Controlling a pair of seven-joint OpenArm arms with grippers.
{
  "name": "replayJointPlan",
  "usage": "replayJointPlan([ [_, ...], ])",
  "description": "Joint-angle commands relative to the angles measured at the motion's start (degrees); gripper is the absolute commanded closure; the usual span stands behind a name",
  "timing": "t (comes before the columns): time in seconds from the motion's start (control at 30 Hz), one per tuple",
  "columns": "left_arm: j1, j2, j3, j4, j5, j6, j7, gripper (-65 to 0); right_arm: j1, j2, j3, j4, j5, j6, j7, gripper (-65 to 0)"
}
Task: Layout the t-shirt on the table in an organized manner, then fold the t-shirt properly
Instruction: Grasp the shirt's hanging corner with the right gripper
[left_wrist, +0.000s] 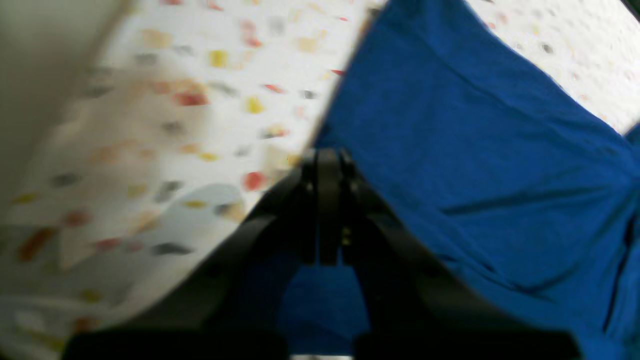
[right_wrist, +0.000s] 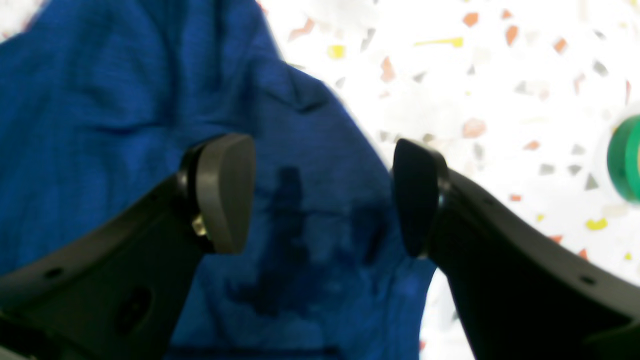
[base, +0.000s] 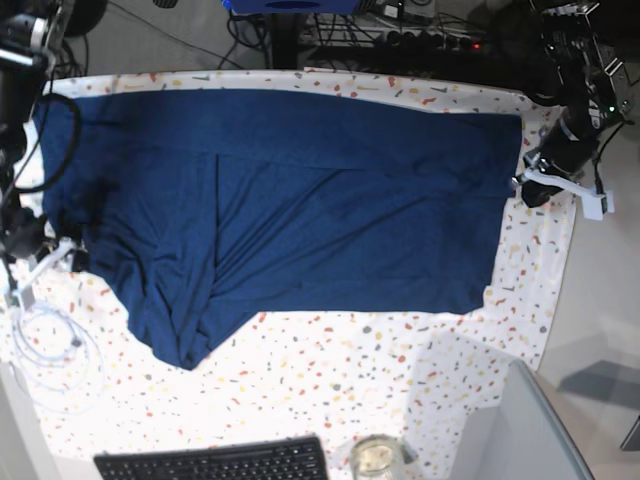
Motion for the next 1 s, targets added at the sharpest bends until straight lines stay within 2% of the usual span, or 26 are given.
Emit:
replayJointPlan([
  [0.0, -0.48, -0.71, 1.46, 1.07, -0.87, -0.42, -1.03, 0.0, 3.47, 1.47, 0.24, -2.44, 0.44, -0.11, 1.28, -40.5],
  [0.07, -1.18, -0.71, 3.83, 0.98, -0.87, -0.42, -1.12, 0.0, 7.34, 1.64, 0.07, -9.12, 0.18, -0.11, 3.75, -40.5],
  [0.2, -1.53, -0.36, 5.77, 1.07, -0.87, -0.42, -1.12, 0.0, 12.79, 2.96, -1.25, -22.31, 0.09, -0.11, 12.98, -40.5],
  [0.27, -1.36, -0.27, 5.77, 1.16, -0.87, -0.42, -1.12, 0.0, 14.37, 3.32, -3.36, -26.53, 0.09, -0.11, 14.56, -40.5],
  [0.37, -1.27, -0.36, 5.68, 0.89, -0.87, -0.42, -1.12, 0.0, 14.72, 4.02, -6.79, -27.15, 0.18, -0.11, 14.82, -40.5],
  [0.47, -1.36, -0.44, 5.68, 0.72, -0.87, -0.42, -1.12, 0.0, 14.72, 3.67, -9.69, -21.96, 0.35, -0.11, 14.73, -40.5],
  [0.6, -1.27, -0.36, 5.68, 0.72, -0.87, -0.42, -1.12, 0.0, 16.22, 1.91, -10.83, -16.42, 0.35, -0.11, 14.38, -41.3],
  [0.73, -0.92, -0.36, 5.42, 0.63, -0.87, -0.42, -1.12, 0.0, 20.79, -0.82, -11.18, -20.55, 0.09, -0.28, 12.10, -41.3],
  [0.97, 0.23, -0.62, 5.07, 0.63, -0.87, -0.42, -1.12, 0.0, 23.60, -4.51, -24.90, -21.61, 0.09, -0.72, 12.36, -40.7],
])
